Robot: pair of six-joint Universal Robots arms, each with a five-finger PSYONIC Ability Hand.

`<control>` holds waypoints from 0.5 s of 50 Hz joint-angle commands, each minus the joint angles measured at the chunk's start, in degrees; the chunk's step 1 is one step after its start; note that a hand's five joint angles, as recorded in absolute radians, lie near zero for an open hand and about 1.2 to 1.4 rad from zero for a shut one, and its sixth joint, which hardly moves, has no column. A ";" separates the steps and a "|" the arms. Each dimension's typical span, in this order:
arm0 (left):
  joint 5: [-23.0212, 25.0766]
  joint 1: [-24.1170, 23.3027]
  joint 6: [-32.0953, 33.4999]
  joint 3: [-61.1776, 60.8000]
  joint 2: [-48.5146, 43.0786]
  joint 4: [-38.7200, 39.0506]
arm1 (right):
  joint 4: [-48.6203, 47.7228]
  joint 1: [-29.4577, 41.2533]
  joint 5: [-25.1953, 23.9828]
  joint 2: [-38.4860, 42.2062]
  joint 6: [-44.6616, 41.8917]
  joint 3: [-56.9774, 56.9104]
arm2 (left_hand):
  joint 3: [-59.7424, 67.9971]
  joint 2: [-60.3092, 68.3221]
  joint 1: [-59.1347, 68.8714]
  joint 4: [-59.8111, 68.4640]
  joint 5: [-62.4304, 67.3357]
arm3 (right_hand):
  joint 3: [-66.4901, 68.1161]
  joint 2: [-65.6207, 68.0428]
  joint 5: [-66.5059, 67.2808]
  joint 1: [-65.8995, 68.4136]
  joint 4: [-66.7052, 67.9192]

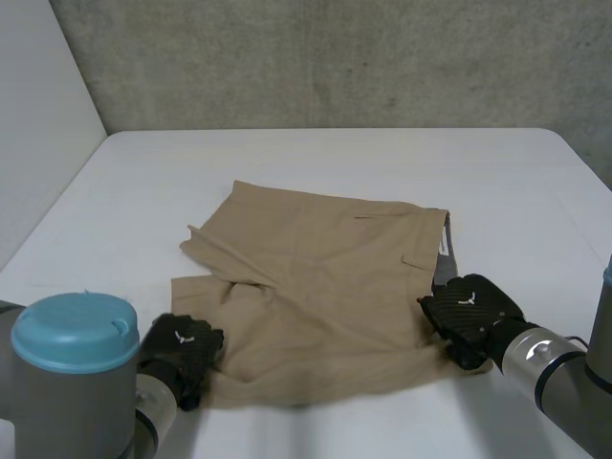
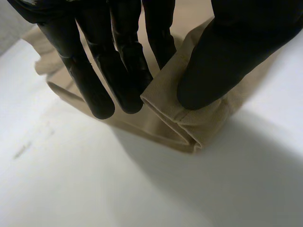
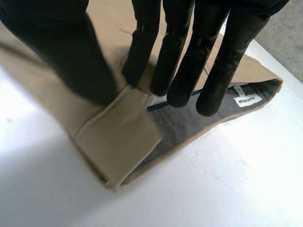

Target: Fold the shorts.

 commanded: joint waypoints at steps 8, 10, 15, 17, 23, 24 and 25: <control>-0.17 1.11 0.05 2.40 1.20 1.15 | 8.59 -1.23 -1.25 -4.98 -0.91 -0.56 | 12.00 11.56 15.24 11.38 14.08 | -38.94 -38.83 -39.47 -30.04 -39.00; -0.17 1.11 0.05 2.49 1.20 1.23 | 8.68 -1.23 -1.25 -5.60 -0.91 -0.30 | 12.00 11.56 15.24 11.38 14.08 | -38.60 -38.49 -39.13 -29.70 -38.67; -0.17 1.29 0.05 3.45 0.68 1.32 | 8.94 -1.14 -1.08 -5.77 -1.00 0.14 | 12.00 11.56 15.24 11.38 14.08 | -37.26 -37.15 -37.79 -28.36 -37.32; -0.17 1.55 -0.04 4.07 0.59 1.32 | 8.42 -0.97 -1.08 -5.77 -1.08 0.58 | 12.00 11.56 15.24 11.38 14.08 | -36.25 -36.14 -36.79 -27.35 -36.32; -0.26 2.60 -0.04 5.48 0.59 1.32 | 4.47 -0.88 -1.16 -4.81 -1.26 1.20 | 12.00 11.56 15.24 11.38 14.08 | -31.37 -31.26 -31.91 -22.47 -31.44; -0.17 3.30 -0.04 5.91 0.59 1.32 | 3.07 -0.88 -1.17 -4.55 -1.61 1.63 | 12.00 11.56 15.24 11.38 14.08 | -30.70 -30.59 -31.23 -21.80 -30.76; -0.17 3.57 -0.04 6.09 0.59 1.32 | 2.53 -0.79 -1.17 -4.37 -1.79 1.90 | 12.00 11.56 15.24 11.38 14.08 | -30.36 -30.25 -30.89 -21.46 -30.43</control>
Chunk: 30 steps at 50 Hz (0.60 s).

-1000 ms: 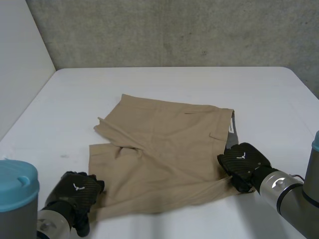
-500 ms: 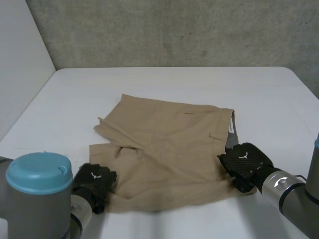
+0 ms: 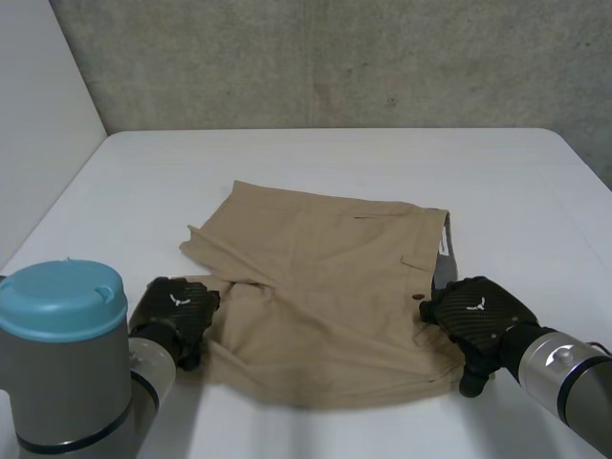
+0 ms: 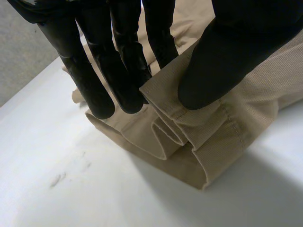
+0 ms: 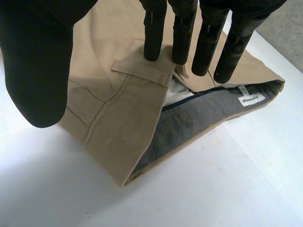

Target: Fold the shorts.

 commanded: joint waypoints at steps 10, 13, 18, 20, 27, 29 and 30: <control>0.09 3.90 -0.02 3.99 -0.15 -0.18 | -7.04 0.69 0.20 5.55 -3.15 2.12 | 11.96 11.53 15.24 11.36 14.08 | 7.84 6.05 7.87 8.94 8.17; 0.00 3.90 -0.11 4.25 -0.15 -0.18 | -7.92 0.78 0.55 6.44 -3.33 2.12 | 11.96 11.53 15.24 11.36 14.08 | 10.68 8.89 10.72 11.79 11.02; -0.09 3.90 -0.20 4.69 -0.15 -0.18 | -9.77 0.52 0.90 6.79 -3.33 1.86 | 11.96 11.53 15.24 11.36 14.08 | 38.02 36.24 38.06 39.13 38.36; -0.09 3.90 -0.20 4.78 -0.07 -0.18 | -9.77 0.34 0.99 6.79 -3.41 1.42 | 11.96 11.53 15.24 11.36 14.08 | 58.52 56.73 58.56 59.63 58.86; 0.18 2.76 0.77 3.64 0.64 -1.41 | -8.46 -0.10 2.22 0.48 -5.70 0.72 | 11.96 11.53 15.24 11.36 14.08 | 58.75 56.96 58.78 59.85 59.08; 0.18 2.06 0.86 2.94 1.07 -2.46 | -6.88 -0.19 2.40 -2.51 -6.92 0.72 | 11.96 11.53 15.24 11.36 14.08 | 58.75 56.96 58.78 59.85 59.08; 0.26 1.36 1.03 1.98 2.56 -4.29 | -4.17 -0.10 2.40 -4.87 -8.24 0.54 | 11.96 11.53 15.24 11.36 14.08 | 58.75 56.96 58.78 59.85 59.08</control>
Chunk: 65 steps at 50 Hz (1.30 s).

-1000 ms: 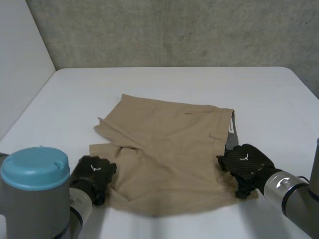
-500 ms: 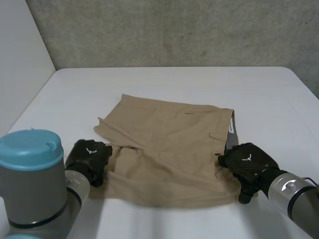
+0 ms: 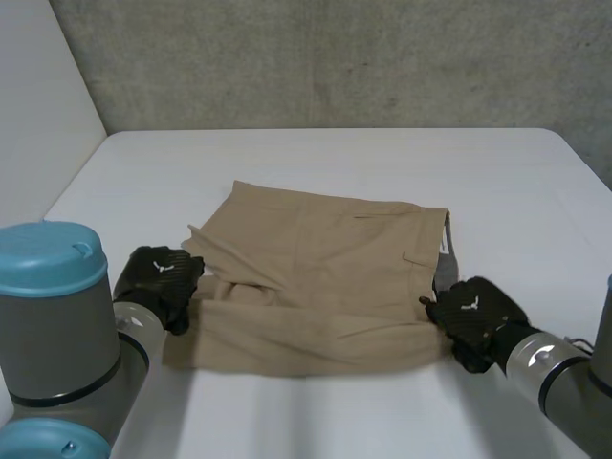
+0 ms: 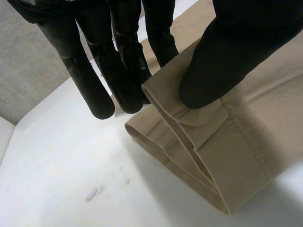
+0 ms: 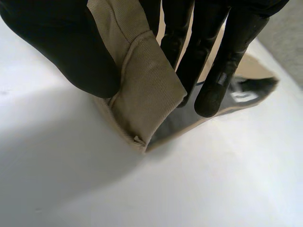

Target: Fold the shorts.

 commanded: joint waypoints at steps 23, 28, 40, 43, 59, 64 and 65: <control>0.75 -5.14 14.26 3.70 4.00 -1.15 | 24.60 -7.53 -1.11 -2.81 -8.35 -15.05 | 11.69 11.42 15.24 11.35 14.08 | 12.83 12.56 14.20 26.39 11.83; 0.75 -4.17 14.26 14.97 -6.66 6.34 | 22.48 -4.45 0.91 1.69 -6.05 -21.83 | 11.69 11.42 15.24 11.35 14.08 | 12.83 12.56 14.20 26.39 11.83; -1.10 -2.33 25.94 50.12 -36.28 11.89 | 9.48 -1.81 9.35 17.60 -4.11 -35.46 | 11.69 11.42 15.24 11.35 14.08 | 12.83 12.56 14.20 26.39 11.83; -1.45 -2.15 27.79 58.10 -42.68 12.42 | 5.79 -0.59 11.62 22.24 -4.37 -39.67 | 11.69 11.42 15.24 11.35 14.08 | 12.83 12.56 14.20 26.39 11.83; -1.01 -5.49 26.83 55.69 -44.48 19.71 | 0.68 0.92 18.93 25.00 2.11 -49.09 | -58.30 -58.58 -54.76 -58.65 -55.92 | -57.17 -57.44 -55.80 -43.61 -58.17; -1.36 -5.05 25.26 46.73 -35.17 19.72 | 0.85 0.30 17.97 16.74 8.01 -46.02 | -58.30 -58.58 -54.76 -58.65 -55.92 | -57.17 -57.44 -55.80 -43.61 -58.17; -1.36 -4.88 23.60 42.89 -31.41 19.63 | 0.94 0.21 17.44 14.47 9.32 -44.80 | -58.30 -58.58 -54.76 -58.65 -55.92 | -57.17 -57.44 -55.80 -43.61 -58.17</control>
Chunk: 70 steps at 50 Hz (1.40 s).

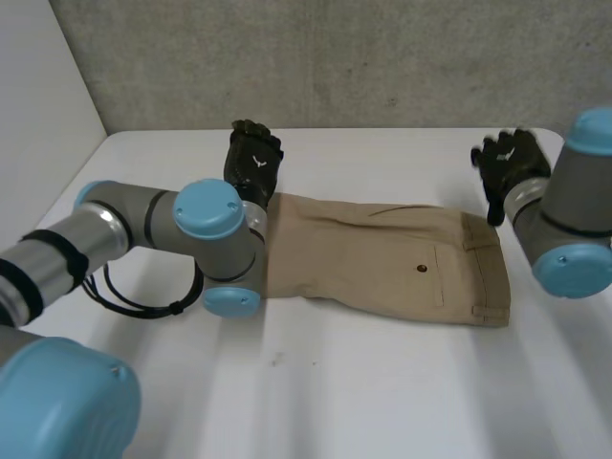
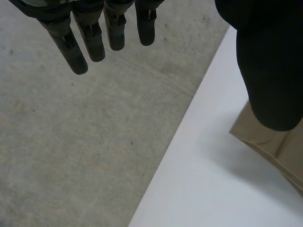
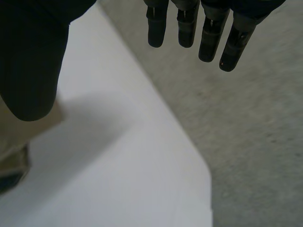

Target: Fold the shorts.

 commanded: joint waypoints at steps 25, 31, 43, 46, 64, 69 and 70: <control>1.24 0.28 -33.13 -60.50 47.34 0.54 | 3.85 -4.35 -16.14 -27.09 9.80 39.86 | -1.04 -0.61 -0.05 -0.55 -1.54 | 5.43 5.06 3.76 5.98 4.15; 1.59 1.33 -33.22 -62.52 47.25 3.88 | -7.04 -4.62 -15.53 -21.66 11.91 44.00 | -0.87 -0.44 0.12 -0.38 -1.37 | 10.29 9.92 8.62 10.83 9.01; 1.59 1.86 -33.22 -63.31 46.90 4.85 | -15.06 -6.20 -14.21 -13.38 10.51 42.33 | -0.87 -0.44 0.12 -0.38 -1.37 | 54.40 54.03 52.73 54.95 53.13; 1.59 2.30 -33.22 -63.40 46.82 4.85 | -14.36 -7.42 -12.37 -13.99 9.11 41.37 | -0.87 -0.44 0.12 -0.38 -1.37 | 67.61 67.24 65.94 68.16 66.34; 1.33 2.56 -33.22 -63.40 46.99 4.85 | -3.11 -9.58 -10.69 -23.50 -25.49 29.08 | -0.87 -0.44 0.12 -0.38 -1.37 | 67.61 67.24 65.94 68.16 66.34; 1.24 2.56 -33.31 -63.31 46.99 4.85 | -3.11 3.36 -12.01 -18.75 -32.99 21.86 | -0.87 -0.44 0.12 -0.38 -1.37 | 67.61 67.24 65.94 68.16 66.34; 1.15 2.56 -33.22 -63.31 46.99 4.85 | -3.02 5.29 -12.44 -17.61 -34.13 20.72 | -0.87 -0.44 0.12 -0.38 -1.37 | 67.61 67.24 65.94 68.16 66.34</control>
